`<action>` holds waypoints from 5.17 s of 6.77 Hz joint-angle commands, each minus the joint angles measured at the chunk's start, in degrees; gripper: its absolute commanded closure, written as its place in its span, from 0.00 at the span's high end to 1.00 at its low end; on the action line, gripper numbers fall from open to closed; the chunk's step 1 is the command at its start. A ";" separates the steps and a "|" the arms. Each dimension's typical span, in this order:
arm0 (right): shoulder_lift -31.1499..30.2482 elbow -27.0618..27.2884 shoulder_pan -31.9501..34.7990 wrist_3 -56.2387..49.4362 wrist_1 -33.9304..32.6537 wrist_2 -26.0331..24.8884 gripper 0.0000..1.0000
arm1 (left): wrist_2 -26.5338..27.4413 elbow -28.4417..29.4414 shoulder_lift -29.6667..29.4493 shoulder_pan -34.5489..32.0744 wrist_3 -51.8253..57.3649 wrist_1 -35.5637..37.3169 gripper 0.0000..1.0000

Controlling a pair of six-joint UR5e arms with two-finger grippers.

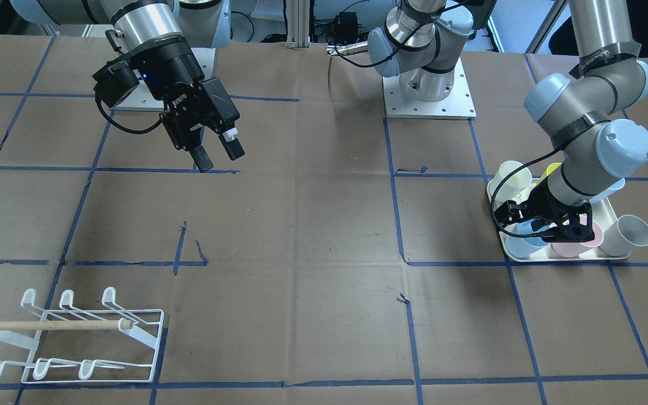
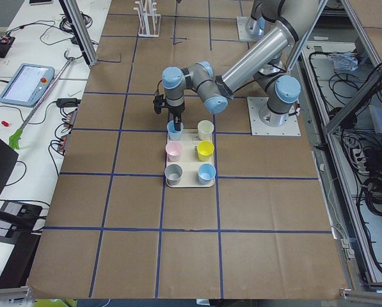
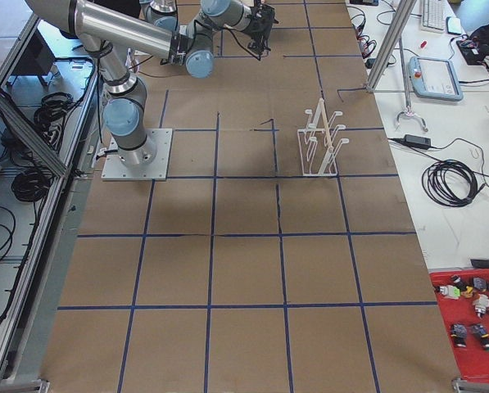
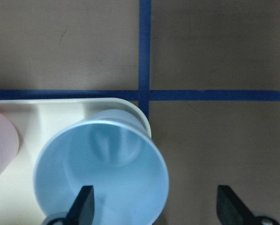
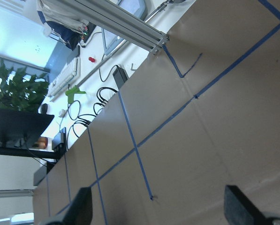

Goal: Transfer IKEA cup to right arm and place on rack

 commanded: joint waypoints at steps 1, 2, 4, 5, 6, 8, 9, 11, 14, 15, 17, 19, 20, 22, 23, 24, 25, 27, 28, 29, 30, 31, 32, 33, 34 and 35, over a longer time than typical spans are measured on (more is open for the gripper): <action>-0.14 2.41 0.03 11.07 -8.70 2.23 1.00 | -0.05 0.15 -0.18 -0.07 -0.03 0.04 0.07; 0.11 2.59 0.03 13.47 -10.37 3.82 1.00 | -0.05 0.15 -0.01 -0.15 0.05 0.13 0.00; 0.03 2.68 0.03 13.67 -10.74 7.95 1.00 | -0.22 1.89 0.35 -0.41 0.14 0.04 0.00; 0.03 2.59 0.03 13.67 -11.00 8.14 1.00 | -0.31 4.69 0.35 -0.68 0.05 -1.09 0.00; 0.20 2.94 0.03 13.67 -12.74 8.14 1.00 | -0.23 6.89 0.78 -0.77 0.05 -2.84 0.00; 0.29 8.19 -0.15 18.37 -24.14 7.97 1.00 | -0.22 15.74 2.18 -1.20 0.05 -14.57 0.00; 0.47 9.26 -0.32 25.81 -29.84 7.62 1.00 | -0.22 22.58 2.02 -2.25 -0.21 -22.64 0.00; 0.64 9.27 -0.41 32.91 -30.07 7.53 1.00 | -0.66 32.11 1.23 -4.71 0.05 -29.39 0.00; 1.00 8.75 -0.41 32.30 -30.43 7.00 1.00 | -17.75 32.23 0.87 -5.95 0.32 -22.50 0.00; 1.00 8.92 -0.41 32.30 -30.51 7.00 1.00 | -25.37 31.62 0.96 -6.30 0.32 -19.07 0.00; 1.35 9.01 -0.50 32.30 -30.51 7.00 1.00 | -40.84 24.36 1.57 -8.40 0.32 -3.13 0.00; 1.96 8.92 -0.50 32.30 -30.43 7.00 1.00 | -48.70 14.17 2.19 -12.78 -0.29 21.88 0.00; 1.96 9.01 -0.41 32.30 -30.34 7.00 1.00 | -51.96 9.68 1.76 -14.64 -0.12 32.11 0.00; 2.75 8.75 -0.41 32.65 -29.99 5.69 1.00 | -59.08 1.25 -0.34 -16.93 0.23 50.48 0.00; 3.19 9.01 -0.41 32.74 -29.90 5.16 1.00 | -62.50 -4.02 -1.57 -17.90 -0.38 62.76 0.00; 3.54 8.84 -0.41 33.26 -29.73 4.63 1.00 | -62.89 -7.81 -1.50 -18.86 -2.91 69.49 0.00; 3.63 9.10 -0.32 35.79 -29.03 3.41 1.00 | -62.89 -8.55 -1.41 -20.26 -3.63 72.61 0.01; 3.63 9.01 0.03 38.02 -26.57 1.29 1.00 | -61.93 -8.64 -0.10 -24.13 -5.39 72.64 0.01; 3.89 8.84 0.20 37.93 -26.56 0.33 1.00 | -61.84 -8.38 -0.35 -24.23 -5.57 72.64 0.01; 4.77 8.66 1.42 37.67 -26.56 0.14 1.00 | -61.75 -8.29 -0.27 -24.23 -5.66 72.64 0.01; 5.65 7.79 3.26 37.66 -26.56 -0.47 0.98 | -61.75 -8.29 -0.36 -24.23 -5.66 72.64 0.02; 6.61 6.39 4.67 37.84 -26.47 -2.30 0.98 | -61.75 -8.29 -0.44 -24.32 -5.66 72.64 0.02; 7.93 5.16 5.56 38.01 -26.12 -2.58 0.98 | -61.75 -8.29 -0.44 -24.41 -5.66 72.55 0.02; 8.72 4.01 6.26 38.10 -26.12 -5.37 0.98 | -61.83 -8.29 -0.44 -24.50 -5.66 72.55 0.02; 10.30 1.91 6.88 39.93 -26.12 -5.57 0.98 | -61.84 -8.29 -0.36 -24.58 -5.66 72.55 0.02; 11.88 0.67 7.93 40.65 -26.12 -6.27 0.98 | -61.75 -8.29 -0.36 -25.11 -5.75 72.46 0.02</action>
